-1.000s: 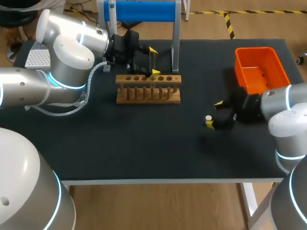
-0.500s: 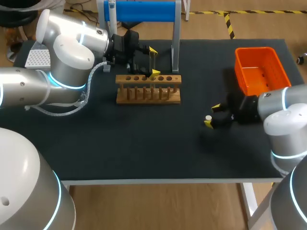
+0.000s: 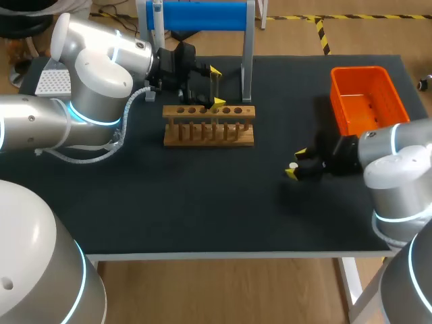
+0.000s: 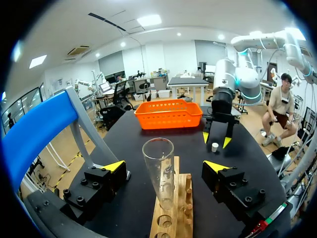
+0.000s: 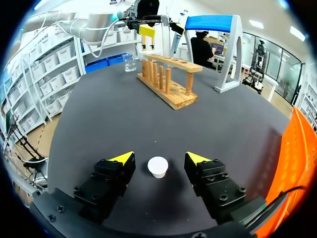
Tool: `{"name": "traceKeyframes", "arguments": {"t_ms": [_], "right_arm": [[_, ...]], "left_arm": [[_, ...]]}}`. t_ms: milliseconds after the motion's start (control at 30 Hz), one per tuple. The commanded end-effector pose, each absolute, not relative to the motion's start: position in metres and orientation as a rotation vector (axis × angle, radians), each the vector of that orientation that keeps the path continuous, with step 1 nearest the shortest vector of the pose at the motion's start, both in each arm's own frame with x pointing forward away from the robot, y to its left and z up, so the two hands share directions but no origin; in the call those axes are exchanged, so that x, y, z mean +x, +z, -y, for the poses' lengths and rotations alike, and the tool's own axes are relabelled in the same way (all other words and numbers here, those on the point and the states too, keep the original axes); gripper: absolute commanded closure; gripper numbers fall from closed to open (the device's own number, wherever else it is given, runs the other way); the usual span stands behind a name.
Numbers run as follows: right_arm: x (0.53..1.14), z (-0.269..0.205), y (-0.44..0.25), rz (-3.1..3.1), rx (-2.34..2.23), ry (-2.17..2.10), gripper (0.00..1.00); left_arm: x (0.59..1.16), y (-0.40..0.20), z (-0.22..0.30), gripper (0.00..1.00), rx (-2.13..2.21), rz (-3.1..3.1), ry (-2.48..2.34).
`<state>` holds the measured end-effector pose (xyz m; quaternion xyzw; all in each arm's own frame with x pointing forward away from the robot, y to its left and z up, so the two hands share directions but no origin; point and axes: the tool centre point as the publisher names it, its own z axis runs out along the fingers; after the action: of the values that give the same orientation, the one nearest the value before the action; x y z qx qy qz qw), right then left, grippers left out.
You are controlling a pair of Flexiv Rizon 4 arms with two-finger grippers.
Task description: Invert the test tube, pick up the pipette, mount the tip to pipette, aspirate from beaker and dispense into the tube, eject the tip, return the pipette, and cap with the stopper.
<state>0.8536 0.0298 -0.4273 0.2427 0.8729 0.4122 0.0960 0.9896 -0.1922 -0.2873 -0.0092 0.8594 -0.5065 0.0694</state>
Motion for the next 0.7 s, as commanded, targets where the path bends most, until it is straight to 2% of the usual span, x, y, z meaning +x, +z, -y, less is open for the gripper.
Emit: {"name": "traceKeyframes", "arguments": {"t_ms": [33,167,300,700], "right_arm": [[0.8520,-0.0327,-0.4303,-2.570,0.726,1.213,0.41],[0.8520,-0.0328,-0.4307,-2.561,0.736,1.206,0.44],[0.8524,-0.0326,-0.4314,-2.559,0.747,1.201,0.51],[0.8515,-0.0327,-0.4330,-2.557,0.754,1.188,0.52]], "left_arm": [[0.9891,-0.2885,0.1924,0.00,-0.027,-2.581,-1.527],[0.9891,-0.2885,0.1924,0.00,-0.027,-2.581,-1.527],[0.9891,-0.2885,0.1924,0.00,-0.027,-2.581,-1.527],[0.9891,-0.2885,0.1924,0.00,-0.027,-2.581,-1.527]]}}
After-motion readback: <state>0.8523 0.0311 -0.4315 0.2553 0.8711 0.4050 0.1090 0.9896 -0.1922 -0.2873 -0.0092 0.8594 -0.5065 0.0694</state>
